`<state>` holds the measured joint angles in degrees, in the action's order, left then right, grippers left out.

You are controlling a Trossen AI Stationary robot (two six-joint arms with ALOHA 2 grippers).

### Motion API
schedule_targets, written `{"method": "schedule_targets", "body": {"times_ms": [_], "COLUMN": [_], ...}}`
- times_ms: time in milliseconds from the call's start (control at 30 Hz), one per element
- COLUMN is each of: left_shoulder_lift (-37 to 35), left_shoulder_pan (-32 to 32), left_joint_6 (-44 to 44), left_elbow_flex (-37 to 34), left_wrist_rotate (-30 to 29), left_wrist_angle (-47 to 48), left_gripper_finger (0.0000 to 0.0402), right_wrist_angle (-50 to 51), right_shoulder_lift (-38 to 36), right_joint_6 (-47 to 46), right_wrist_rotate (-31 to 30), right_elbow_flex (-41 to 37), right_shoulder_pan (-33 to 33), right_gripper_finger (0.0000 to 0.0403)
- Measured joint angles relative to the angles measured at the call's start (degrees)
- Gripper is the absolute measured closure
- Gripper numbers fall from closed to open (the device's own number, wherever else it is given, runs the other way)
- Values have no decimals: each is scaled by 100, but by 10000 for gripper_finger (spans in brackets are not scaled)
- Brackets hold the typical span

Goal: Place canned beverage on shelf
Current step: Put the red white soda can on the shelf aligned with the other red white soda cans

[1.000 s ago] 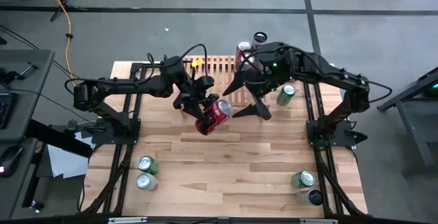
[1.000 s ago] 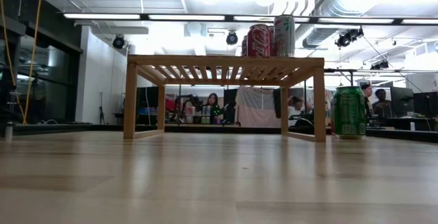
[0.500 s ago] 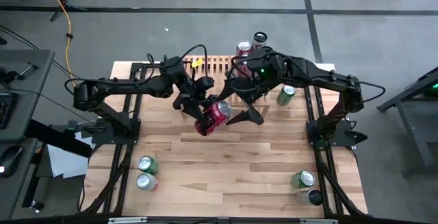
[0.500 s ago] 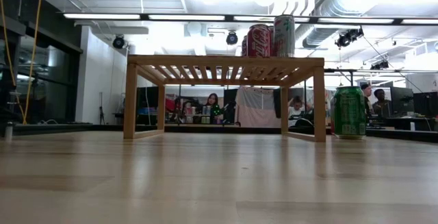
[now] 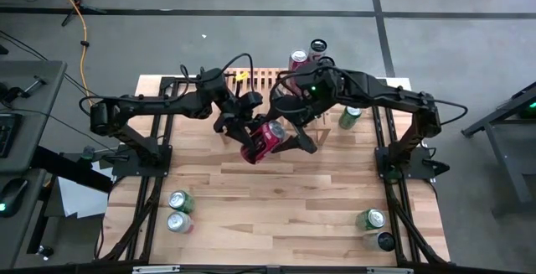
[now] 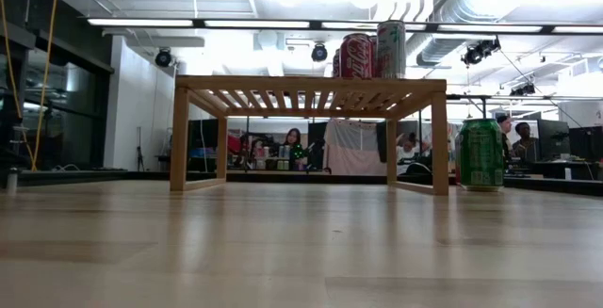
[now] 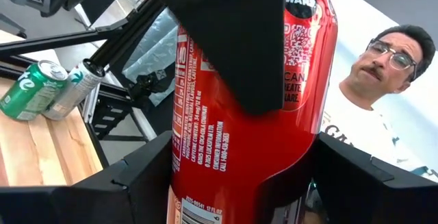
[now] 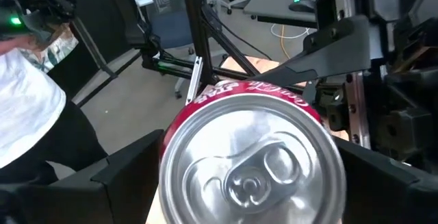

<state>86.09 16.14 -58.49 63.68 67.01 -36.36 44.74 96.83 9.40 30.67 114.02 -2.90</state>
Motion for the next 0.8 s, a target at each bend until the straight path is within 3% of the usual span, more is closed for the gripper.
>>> {"method": "schedule_targets", "body": {"times_ms": [233, 433, 600, 800], "left_shoulder_lift": [0, 1, 1, -3], "left_shoulder_pan": [6, 9, 115, 452], "left_joint_6": [-12, -12, -103, -284], "left_elbow_flex": [0, 0, 12, 15], "left_wrist_rotate": [-12, 2, -96, -94], "left_wrist_angle": [-29, -26, 33, 148], "left_gripper_finger": [125, 125, 125, 23], "right_wrist_angle": [12, 8, 198, 1180], "right_shoulder_lift": [5, -5, -113, -514], "right_joint_6": [56, -119, -48, -115], "right_wrist_rotate": [38, 29, -83, -467], "right_elbow_flex": [0, 0, -4, -11], "right_shoulder_pan": [-2, -15, -59, -151], "right_gripper_finger": [57, 107, 109, 109]}}
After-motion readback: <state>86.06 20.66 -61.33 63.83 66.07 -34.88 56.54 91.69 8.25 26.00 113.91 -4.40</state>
